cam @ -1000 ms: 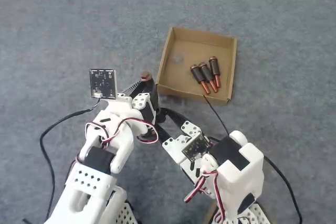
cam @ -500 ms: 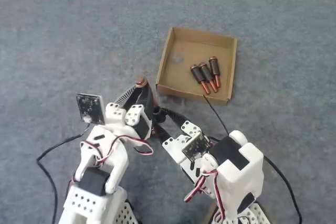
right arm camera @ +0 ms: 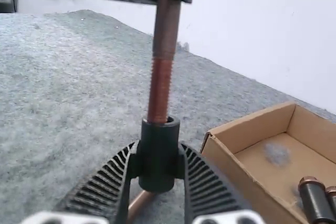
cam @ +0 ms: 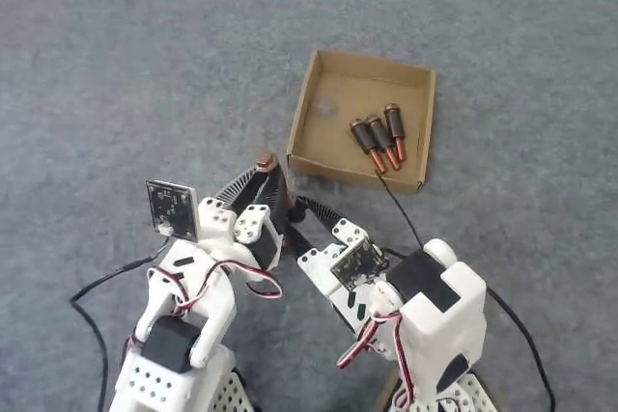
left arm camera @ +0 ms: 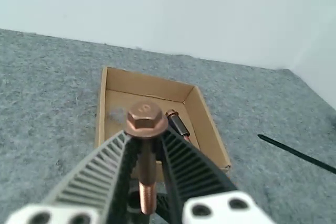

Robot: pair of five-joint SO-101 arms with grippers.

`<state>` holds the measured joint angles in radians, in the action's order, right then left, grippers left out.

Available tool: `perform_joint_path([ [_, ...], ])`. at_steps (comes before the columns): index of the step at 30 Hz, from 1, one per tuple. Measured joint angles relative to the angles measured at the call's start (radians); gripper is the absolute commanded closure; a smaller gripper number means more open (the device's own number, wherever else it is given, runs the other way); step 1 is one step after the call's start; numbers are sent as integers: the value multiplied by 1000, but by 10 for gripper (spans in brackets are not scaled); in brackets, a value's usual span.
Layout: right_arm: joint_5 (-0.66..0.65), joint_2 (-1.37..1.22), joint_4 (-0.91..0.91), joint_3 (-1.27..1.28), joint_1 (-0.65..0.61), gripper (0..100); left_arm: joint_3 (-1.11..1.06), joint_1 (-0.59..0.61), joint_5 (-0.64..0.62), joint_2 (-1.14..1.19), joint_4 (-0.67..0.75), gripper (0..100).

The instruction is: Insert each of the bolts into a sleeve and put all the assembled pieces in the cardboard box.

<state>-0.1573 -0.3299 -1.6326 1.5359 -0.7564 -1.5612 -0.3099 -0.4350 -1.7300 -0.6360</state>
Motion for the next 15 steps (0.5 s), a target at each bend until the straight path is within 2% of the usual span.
perform_joint_path([
  [8, 0, 0, 0, 0, 0, 993, -18, 2, 0, -2, 3, 990],
  [15, 0, -2, -18, 2, 2, 993, -68, 60, 0, -2, 95, 990],
])
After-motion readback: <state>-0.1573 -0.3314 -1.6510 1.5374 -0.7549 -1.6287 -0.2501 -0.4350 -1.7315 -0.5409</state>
